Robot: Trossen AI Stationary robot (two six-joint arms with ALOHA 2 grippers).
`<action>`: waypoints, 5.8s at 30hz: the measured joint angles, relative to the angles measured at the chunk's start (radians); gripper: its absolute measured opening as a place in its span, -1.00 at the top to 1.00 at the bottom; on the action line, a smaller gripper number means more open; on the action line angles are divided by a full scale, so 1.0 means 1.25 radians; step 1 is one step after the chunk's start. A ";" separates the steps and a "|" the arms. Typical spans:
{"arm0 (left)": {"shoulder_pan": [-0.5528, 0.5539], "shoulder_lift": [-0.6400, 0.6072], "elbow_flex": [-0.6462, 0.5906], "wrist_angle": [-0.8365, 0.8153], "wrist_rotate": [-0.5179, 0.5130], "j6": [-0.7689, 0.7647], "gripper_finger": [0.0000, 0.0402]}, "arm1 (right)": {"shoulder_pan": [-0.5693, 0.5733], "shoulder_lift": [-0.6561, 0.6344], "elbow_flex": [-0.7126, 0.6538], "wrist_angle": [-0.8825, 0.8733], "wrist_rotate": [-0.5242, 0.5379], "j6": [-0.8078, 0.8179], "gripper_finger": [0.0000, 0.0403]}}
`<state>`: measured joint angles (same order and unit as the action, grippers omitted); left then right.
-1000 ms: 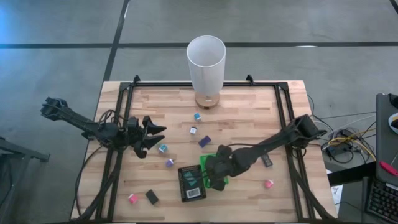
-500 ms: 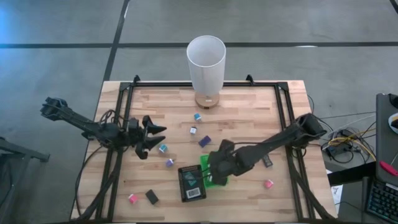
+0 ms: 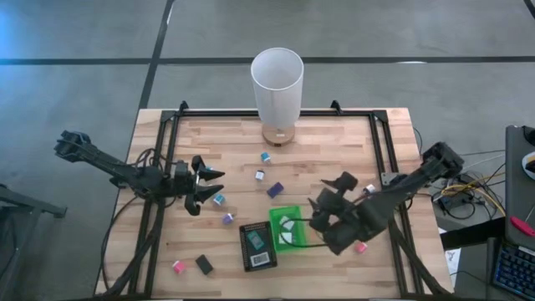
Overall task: Pick & Place Office items
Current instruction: Put the right dark blue digital clock into the black bin
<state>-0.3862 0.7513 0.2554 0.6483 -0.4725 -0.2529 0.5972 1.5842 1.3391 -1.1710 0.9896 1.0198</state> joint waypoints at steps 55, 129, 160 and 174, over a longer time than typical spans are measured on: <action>0.001 0.075 0.000 -0.009 -0.105 0.009 -0.13 | 0.009 -0.339 -0.287 0.017 -0.296 0.430 -0.64; 0.001 0.075 0.000 -0.017 -0.068 -0.110 -0.13 | 0.009 -0.151 -0.590 0.279 -0.791 0.630 -0.52; 0.001 0.075 0.000 -0.017 -0.068 -0.110 -0.13 | 0.012 -0.149 -0.585 0.287 -0.722 0.459 0.30; 0.000 0.075 0.000 -0.017 -0.071 -0.110 -0.13 | 0.011 -0.116 -0.382 -0.020 -0.501 0.332 0.30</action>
<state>-0.3862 0.8452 0.2554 0.6270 -0.5617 -0.3901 0.6109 1.4393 0.8621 -1.1958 0.3636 1.4346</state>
